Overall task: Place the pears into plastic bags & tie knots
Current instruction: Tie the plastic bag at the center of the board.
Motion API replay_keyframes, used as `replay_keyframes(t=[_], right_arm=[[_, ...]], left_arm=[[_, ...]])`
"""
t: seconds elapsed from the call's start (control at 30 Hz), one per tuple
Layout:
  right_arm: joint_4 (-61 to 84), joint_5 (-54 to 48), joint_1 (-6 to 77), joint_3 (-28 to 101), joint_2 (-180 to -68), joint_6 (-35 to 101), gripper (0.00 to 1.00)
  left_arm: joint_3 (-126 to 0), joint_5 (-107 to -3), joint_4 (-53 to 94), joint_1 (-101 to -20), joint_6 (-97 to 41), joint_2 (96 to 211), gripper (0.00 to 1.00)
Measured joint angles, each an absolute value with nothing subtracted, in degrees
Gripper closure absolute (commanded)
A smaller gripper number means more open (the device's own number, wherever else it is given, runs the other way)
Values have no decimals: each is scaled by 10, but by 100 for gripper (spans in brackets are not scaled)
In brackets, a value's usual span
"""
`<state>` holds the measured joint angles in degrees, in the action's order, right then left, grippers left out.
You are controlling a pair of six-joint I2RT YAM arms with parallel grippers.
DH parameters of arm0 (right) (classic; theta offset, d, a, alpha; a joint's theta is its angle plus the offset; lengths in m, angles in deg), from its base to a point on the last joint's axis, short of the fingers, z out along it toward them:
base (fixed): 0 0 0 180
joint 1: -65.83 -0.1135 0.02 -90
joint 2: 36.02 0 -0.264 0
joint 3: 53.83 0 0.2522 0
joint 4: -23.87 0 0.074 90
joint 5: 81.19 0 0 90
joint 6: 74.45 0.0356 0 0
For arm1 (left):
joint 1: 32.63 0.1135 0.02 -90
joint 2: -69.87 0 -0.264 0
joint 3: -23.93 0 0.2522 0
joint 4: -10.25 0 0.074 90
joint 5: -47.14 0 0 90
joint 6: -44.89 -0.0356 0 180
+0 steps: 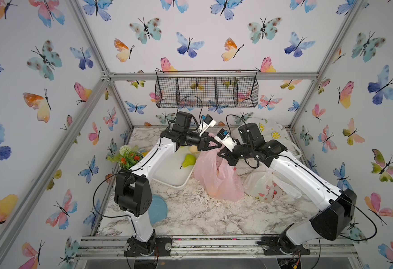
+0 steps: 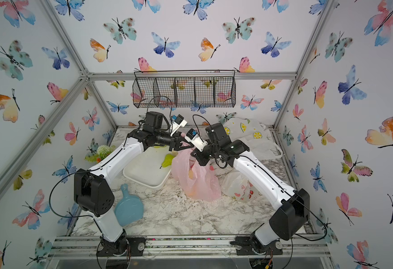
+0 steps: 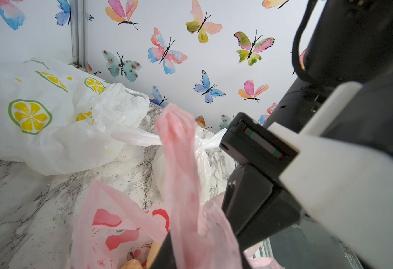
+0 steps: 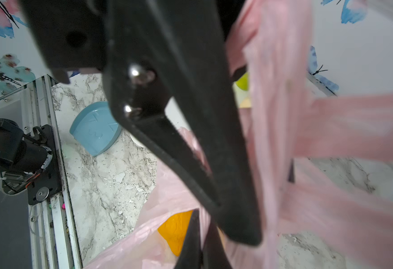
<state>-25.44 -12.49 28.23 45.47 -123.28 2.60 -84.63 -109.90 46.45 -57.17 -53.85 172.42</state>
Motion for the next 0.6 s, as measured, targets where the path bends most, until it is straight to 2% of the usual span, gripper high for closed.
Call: replay_keyframes(t=[0.03,0.1,0.2,0.3,0.43,0.5,0.6], right_arm=[[-254,-124,282,455,-1233,27,87],[-254,-122,282,454,-1230,36,57],[-252,-127,291,449,-1212,65,39],[-243,-147,324,445,-1181,111,29],[-228,-179,384,459,-1164,186,24],[-220,-202,396,480,-1182,225,24],[-201,-247,395,501,-1222,276,30]], left_arm=[[-846,-1099,464,-571,-538,1724,92],[-846,-1098,463,-570,-538,1724,94],[-840,-1096,454,-568,-541,1724,95],[-814,-1093,441,-563,-543,1718,94],[-790,-1091,436,-560,-544,1715,93],[-790,-1089,434,-559,-545,1714,93],[-790,-1085,431,-559,-548,1711,92]])
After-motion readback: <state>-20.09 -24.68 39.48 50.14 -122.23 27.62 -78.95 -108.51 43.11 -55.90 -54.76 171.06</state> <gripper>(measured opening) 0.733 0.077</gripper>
